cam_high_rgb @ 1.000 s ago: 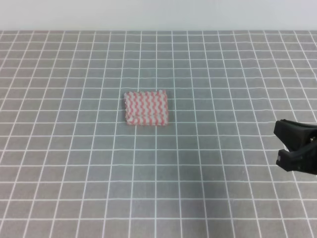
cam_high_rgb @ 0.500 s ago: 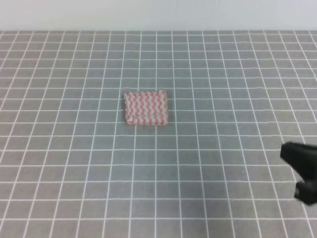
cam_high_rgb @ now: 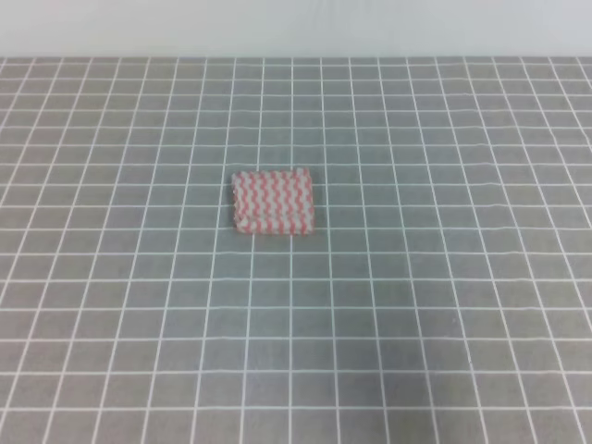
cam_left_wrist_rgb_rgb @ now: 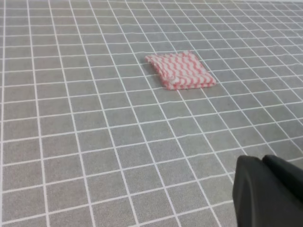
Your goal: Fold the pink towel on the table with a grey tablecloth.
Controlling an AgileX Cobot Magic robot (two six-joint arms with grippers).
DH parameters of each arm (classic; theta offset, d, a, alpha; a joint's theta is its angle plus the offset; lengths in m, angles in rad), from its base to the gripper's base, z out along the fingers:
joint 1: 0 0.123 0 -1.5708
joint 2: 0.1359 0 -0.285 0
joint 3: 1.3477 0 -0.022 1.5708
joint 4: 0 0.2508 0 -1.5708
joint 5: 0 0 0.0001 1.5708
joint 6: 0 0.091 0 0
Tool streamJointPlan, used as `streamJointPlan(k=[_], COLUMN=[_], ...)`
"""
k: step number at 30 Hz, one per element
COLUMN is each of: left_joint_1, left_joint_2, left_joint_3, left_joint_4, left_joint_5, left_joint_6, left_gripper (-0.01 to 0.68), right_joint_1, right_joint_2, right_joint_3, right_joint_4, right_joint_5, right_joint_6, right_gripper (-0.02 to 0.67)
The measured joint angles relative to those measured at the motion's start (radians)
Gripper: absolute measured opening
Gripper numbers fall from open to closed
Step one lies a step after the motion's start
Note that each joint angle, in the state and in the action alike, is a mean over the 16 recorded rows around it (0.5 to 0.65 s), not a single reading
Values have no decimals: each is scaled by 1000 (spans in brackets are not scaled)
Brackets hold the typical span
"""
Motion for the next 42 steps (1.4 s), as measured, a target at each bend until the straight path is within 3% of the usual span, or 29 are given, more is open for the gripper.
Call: streamJointPlan(k=[9, 17, 26, 42], left_joint_1=[0, 0, 0, 0], left_joint_2=[2, 3, -1, -3], left_joint_3=[0, 0, 0, 0], left_joint_4=[1, 2, 1, 1], left_joint_5=[-4, -7, -2, 0], left_joint_6=[2, 3, 3, 5], left_gripper=[0, 0, 0, 0], right_joint_1=[-211, -343, -361, -361], right_joint_2=[-237, -428, -504, -591], right_joint_3=[60, 211, 393, 512], right_joint_4=[-46, -56, -51, -53], right_joint_5=[101, 23, -97, -61], right_joint_6=[10, 53, 84, 82], right_gripper=[-17, -16, -16, -17])
